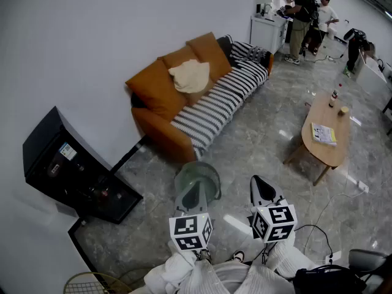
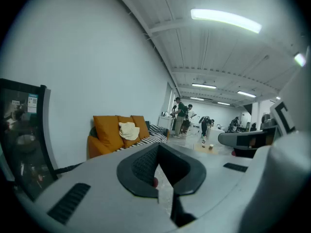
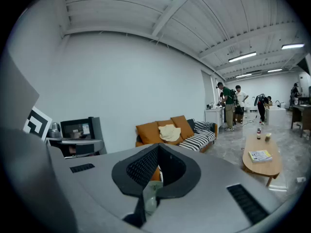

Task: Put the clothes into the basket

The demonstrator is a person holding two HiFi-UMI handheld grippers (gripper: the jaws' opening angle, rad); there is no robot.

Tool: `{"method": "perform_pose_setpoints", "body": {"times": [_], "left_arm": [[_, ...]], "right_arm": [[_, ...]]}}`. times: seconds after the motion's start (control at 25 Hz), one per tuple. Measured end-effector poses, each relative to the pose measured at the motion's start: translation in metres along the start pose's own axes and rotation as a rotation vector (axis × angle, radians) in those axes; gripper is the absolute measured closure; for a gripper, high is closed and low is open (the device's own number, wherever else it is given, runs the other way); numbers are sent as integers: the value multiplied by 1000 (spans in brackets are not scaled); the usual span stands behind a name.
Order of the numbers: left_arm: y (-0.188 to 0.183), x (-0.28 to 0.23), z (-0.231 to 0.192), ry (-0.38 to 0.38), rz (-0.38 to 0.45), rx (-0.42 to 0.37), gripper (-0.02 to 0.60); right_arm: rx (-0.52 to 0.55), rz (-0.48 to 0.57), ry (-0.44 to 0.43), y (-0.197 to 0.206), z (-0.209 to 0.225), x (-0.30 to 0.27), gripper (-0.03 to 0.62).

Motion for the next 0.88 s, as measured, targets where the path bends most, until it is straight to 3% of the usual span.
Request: {"method": "perform_pose_setpoints", "body": {"times": [0.32,0.48,0.88], "left_arm": [[-2,-2,-20,-4,1,5,580],[-7,-9,-37,3,10,3,580],[-10,-42,-79,64,1,1,578]], "right_arm": [[20,-10,-2,5,-17,-11,572],[-29,12,3,7,-27,-26,571],[-64,5,91,16,-44,-61,571]]}}
Point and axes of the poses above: the fingertips, and each gripper's own axes: x backward along the fingers, z to its right, y out of its underside, the point moved 2 cm from there along x, backward along the fingers, and after that the axes turned 14 degrees about z, right-handed, at the moved point
